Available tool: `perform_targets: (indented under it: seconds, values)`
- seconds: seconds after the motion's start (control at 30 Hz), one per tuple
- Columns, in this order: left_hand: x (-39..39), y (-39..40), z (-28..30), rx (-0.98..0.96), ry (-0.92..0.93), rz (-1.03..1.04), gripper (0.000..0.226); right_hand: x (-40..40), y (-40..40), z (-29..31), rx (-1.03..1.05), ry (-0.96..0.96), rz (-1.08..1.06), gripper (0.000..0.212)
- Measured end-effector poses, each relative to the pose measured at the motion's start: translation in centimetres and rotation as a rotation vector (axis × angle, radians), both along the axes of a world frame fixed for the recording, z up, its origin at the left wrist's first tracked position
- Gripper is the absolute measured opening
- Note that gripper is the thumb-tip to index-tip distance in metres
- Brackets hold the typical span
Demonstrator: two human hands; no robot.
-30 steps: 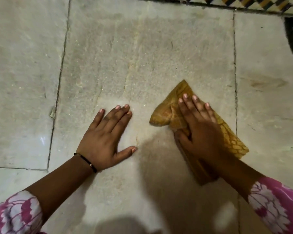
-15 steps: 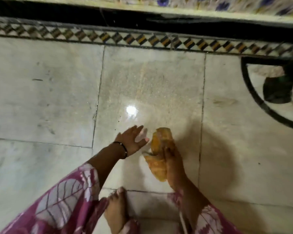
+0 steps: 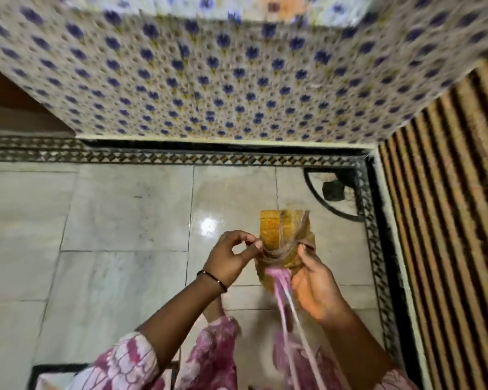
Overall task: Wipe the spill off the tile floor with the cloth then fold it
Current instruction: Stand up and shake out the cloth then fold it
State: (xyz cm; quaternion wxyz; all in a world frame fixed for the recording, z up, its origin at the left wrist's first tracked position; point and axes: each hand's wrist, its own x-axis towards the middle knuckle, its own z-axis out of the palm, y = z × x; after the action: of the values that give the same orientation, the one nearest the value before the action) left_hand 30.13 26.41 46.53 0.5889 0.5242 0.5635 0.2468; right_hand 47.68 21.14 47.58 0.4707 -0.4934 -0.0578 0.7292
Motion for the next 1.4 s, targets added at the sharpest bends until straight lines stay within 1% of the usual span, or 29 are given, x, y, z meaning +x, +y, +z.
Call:
perform_targets:
  seconds: [0.03, 0.1, 0.13, 0.2, 0.27, 0.33, 0.37, 0.4, 0.53, 0.6, 0.7, 0.77, 0.83, 0.87, 0.93, 1.0, 1.07, 1.13, 1.17, 1.23, 1.27, 1.33, 1.4]
  values:
    - [0.1, -0.4, 3.0, 0.01, -0.054, -0.027, 0.015, 0.0, -1.1, 2.3, 0.036, -0.051, 0.015, 0.076]
    - [0.9, -1.1, 7.3, 0.084, -0.109, -0.097, 0.008, -0.1, -2.6, 5.5, 0.123, -0.152, 0.04, 0.091]
    - [1.2, -2.4, 9.4, 0.104, -0.136, -0.106, 0.009, -0.4, -3.6, 7.3, 0.179, -0.195, 0.049, 0.095]
    - [2.1, -5.4, 12.8, 0.09, -0.22, -0.064, 0.016, -0.5, -6.0, 10.3, 0.283, -0.265, 0.097, 0.089]
    - [3.0, -8.7, 14.3, 0.082, -0.257, -0.014, 0.029, -0.1, -8.3, 12.2, 0.342, -0.343, 0.169, 0.076]
    - [3.8, -12.5, 15.7, 0.147, -0.251, 0.063, 0.046, 0.7, -11.0, 14.1, 0.391, -0.388, 0.221, 0.041]
    - [4.3, -14.5, 16.4, 0.201, -0.242, 0.099, 0.052, 1.4, -12.4, 14.8, 0.401, -0.405, 0.233, 0.029]
    - [4.7, -16.1, 16.9, 0.247, -0.234, 0.128, 0.053, 1.9, -13.5, 15.4, 0.391, -0.417, 0.25, 0.027]
    - [6.7, -21.2, 19.0, 0.362, -0.238, 0.092, 0.047, 3.3, -17.9, 18.7, 0.368, -0.324, 0.213, 0.031]
    - [7.5, -23.3, 20.4, 0.385, -0.283, 0.099, 0.041, 3.7, -19.7, 20.1, 0.391, -0.315, 0.228, 0.033]
    - [7.9, -26.1, 22.8, 0.319, -0.329, 0.13, 0.027, 4.2, -22.3, 21.6, 0.446, -0.373, 0.267, 0.046]
    - [7.8, -26.9, 23.9, 0.231, -0.341, 0.183, 0.029, 4.1, -23.3, 22.7, 0.476, -0.424, 0.33, 0.054]
    - [7.5, -27.6, 24.7, 0.215, -0.34, 0.216, 0.026, 3.9, -24.2, 23.7, 0.522, -0.476, 0.378, 0.059]
    - [7.3, -27.8, 25.1, 0.238, -0.334, 0.206, 0.022, 3.7, -24.6, 24.2, 0.546, -0.504, 0.385, 0.059]
    - [7.1, -28.2, 25.6, 0.264, -0.339, 0.189, 0.019, 3.3, -25.1, 24.5, 0.564, -0.546, 0.367, 0.058]
    - [6.7, -28.4, 26.1, 0.27, -0.364, 0.21, 0.026, 2.5, -25.2, 24.9, 0.545, -0.55, 0.267, 0.052]
    - [6.1, -28.7, 26.6, 0.262, -0.379, 0.254, 0.028, 1.6, -24.9, 25.3, 0.489, -0.558, 0.109, 0.042]
    - [5.4, -29.2, 26.9, 0.278, -0.387, 0.271, 0.031, 0.5, -24.8, 25.6, 0.434, -0.644, -0.014, 0.029]
    - [5.1, -29.5, 27.1, 0.289, -0.396, 0.268, 0.032, 0.0, -24.8, 25.8, 0.42, -0.705, -0.035, 0.021]
    - [4.4, -30.0, 27.4, 0.289, -0.423, 0.26, 0.033, -1.4, -24.9, 26.0, 0.454, -0.792, -0.041, 0.006]
    - [4.0, -30.1, 27.5, 0.296, -0.423, 0.25, 0.033, -2.0, -25.0, 26.1, 0.49, -0.811, -0.056, 0.004]
    - [3.2, -30.1, 27.4, 0.351, -0.375, 0.206, 0.032, -3.1, -25.1, 26.4, 0.562, -0.827, -0.08, 0.018]
    - [2.3, -30.2, 27.5, 0.404, -0.328, 0.171, 0.031, -3.9, -25.4, 27.0, 0.643, -0.809, -0.053, 0.029]
